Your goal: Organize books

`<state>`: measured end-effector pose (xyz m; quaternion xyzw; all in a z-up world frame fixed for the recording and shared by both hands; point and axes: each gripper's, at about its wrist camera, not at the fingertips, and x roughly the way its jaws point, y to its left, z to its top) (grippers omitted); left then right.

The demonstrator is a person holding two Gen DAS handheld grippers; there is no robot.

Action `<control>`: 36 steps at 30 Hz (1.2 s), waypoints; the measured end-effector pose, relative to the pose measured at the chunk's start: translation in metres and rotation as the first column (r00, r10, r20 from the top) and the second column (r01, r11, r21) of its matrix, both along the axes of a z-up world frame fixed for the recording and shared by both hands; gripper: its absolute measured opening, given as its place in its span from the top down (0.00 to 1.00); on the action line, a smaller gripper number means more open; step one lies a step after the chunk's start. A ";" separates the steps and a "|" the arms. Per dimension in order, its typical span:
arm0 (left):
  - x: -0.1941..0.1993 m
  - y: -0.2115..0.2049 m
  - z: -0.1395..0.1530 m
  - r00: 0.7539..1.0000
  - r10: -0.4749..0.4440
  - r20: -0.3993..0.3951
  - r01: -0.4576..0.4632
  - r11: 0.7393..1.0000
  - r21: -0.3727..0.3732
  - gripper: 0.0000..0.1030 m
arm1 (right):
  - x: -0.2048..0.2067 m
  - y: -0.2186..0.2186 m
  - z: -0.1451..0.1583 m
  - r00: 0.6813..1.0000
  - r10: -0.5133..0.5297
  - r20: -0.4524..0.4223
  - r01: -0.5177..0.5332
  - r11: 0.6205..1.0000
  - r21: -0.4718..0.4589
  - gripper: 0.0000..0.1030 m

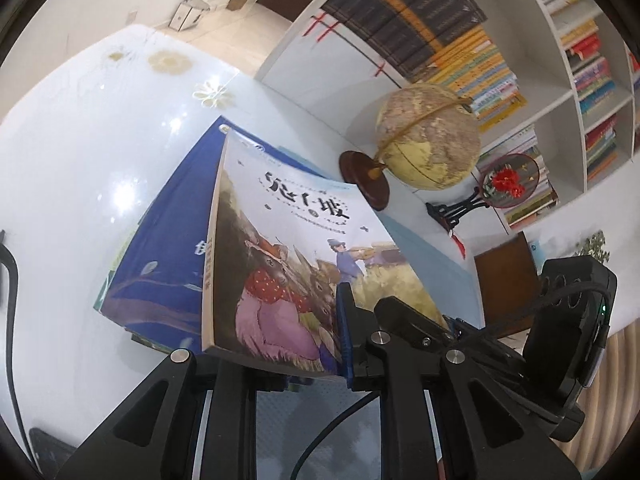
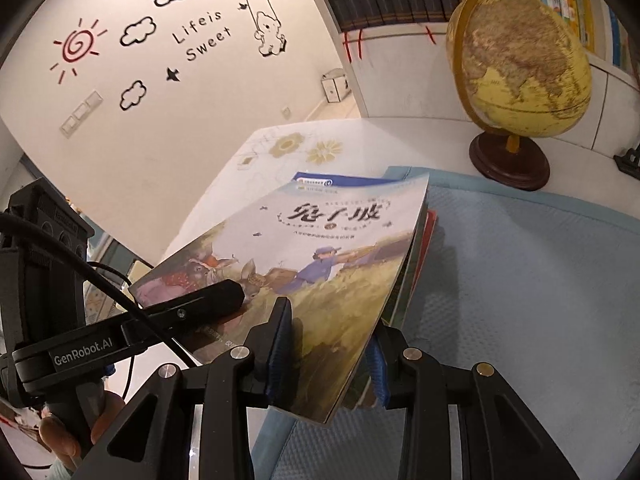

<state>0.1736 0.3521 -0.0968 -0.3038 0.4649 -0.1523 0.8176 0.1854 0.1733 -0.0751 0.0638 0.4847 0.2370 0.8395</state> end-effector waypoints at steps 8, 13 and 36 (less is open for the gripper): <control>-0.001 0.020 -0.014 0.998 0.017 -0.054 -0.018 1.000 -0.006 0.82 | 0.002 0.013 -0.014 0.998 -0.014 -0.062 0.015 1.000 0.009 0.67; -0.005 0.026 -0.020 0.996 0.035 -0.083 -0.035 0.999 -0.007 0.77 | 0.005 0.017 -0.014 0.996 -0.007 -0.084 0.006 1.000 -0.006 0.66; -0.062 -0.014 -0.009 0.976 0.185 -0.117 -0.140 0.938 0.318 0.73 | -0.036 -0.038 0.008 0.998 0.052 -0.022 -0.053 0.998 -0.037 0.47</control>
